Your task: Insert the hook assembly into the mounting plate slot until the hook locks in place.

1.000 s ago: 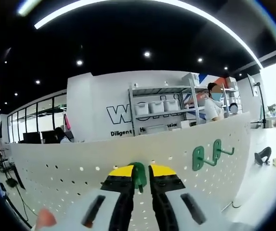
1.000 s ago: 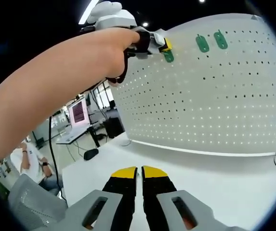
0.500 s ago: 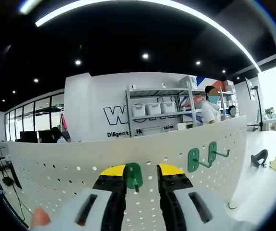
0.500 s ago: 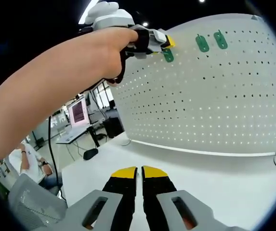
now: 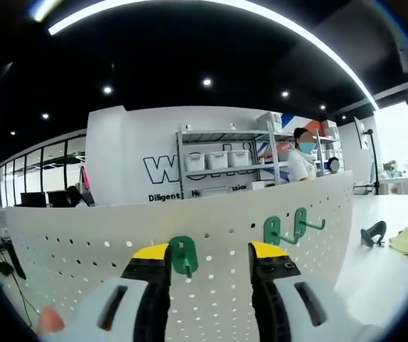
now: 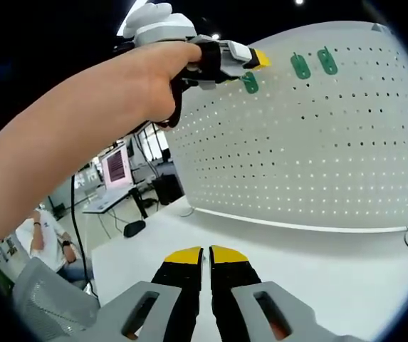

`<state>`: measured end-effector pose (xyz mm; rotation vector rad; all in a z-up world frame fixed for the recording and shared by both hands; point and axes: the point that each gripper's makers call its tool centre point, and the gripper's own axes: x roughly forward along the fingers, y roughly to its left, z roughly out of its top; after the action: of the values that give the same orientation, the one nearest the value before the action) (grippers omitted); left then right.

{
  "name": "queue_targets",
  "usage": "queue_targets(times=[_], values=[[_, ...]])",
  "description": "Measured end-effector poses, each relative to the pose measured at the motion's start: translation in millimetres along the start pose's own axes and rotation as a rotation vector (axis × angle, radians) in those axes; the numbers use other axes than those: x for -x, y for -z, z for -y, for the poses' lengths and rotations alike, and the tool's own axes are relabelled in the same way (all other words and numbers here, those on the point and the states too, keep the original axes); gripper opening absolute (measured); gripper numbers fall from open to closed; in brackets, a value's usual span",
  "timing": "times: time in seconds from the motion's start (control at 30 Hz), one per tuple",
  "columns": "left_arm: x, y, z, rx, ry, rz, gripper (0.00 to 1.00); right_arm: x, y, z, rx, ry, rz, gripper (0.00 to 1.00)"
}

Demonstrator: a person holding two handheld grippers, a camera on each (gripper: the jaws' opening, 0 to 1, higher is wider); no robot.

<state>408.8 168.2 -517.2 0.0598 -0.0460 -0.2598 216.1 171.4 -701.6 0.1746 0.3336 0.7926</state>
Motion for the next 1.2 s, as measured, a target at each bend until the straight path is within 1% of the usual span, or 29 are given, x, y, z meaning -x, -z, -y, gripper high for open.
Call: queue_targets(times=[0.1, 0.13, 0.23, 0.33, 0.4, 0.5, 0.63, 0.73, 0.9, 1.2], values=[[0.8, 3.1, 1.7, 0.0, 0.011, -0.008, 0.51, 0.1, 0.2, -0.2, 0.0, 0.0, 0.0, 0.02], [0.9, 3.6, 2.0, 0.002, 0.014, -0.008, 0.53, 0.2, 0.1, -0.2, 0.0, 0.0, 0.0, 0.02], [0.9, 6.9, 2.2, 0.027, 0.017, -0.02, 0.64, 0.2, -0.5, -0.2, 0.001, 0.0, 0.002, 0.02], [1.3, 7.1, 2.4, 0.021, 0.024, -0.015, 0.65, 0.1, -0.3, 0.2, 0.0, 0.001, 0.002, 0.02], [1.5, 7.8, 3.2, 0.03, 0.029, -0.013, 0.7, 0.2, -0.3, 0.6, 0.0, 0.002, 0.002, 0.02], [2.3, 10.2, 3.4, 0.031, 0.035, -0.017, 0.71, 0.2, -0.6, 1.1, -0.001, 0.003, 0.004, 0.02], [2.3, 13.9, 2.3, 0.042, 0.035, -0.025, 0.76, 0.3, -1.3, 1.3, 0.0, 0.003, 0.006, 0.02], [3.2, 15.5, 1.9, 0.042, 0.038, -0.025, 0.78, 0.6, -1.7, 1.4, 0.001, 0.002, 0.008, 0.02], [5.2, 22.6, 0.8, 0.047, 0.039, -0.037, 0.82, 0.9, -2.6, 1.5, 0.002, 0.002, 0.013, 0.03], [10.6, 29.2, -3.0, 0.047, 0.036, -0.044, 0.81, 1.8, -3.4, 2.2, 0.009, 0.007, 0.018, 0.04]])
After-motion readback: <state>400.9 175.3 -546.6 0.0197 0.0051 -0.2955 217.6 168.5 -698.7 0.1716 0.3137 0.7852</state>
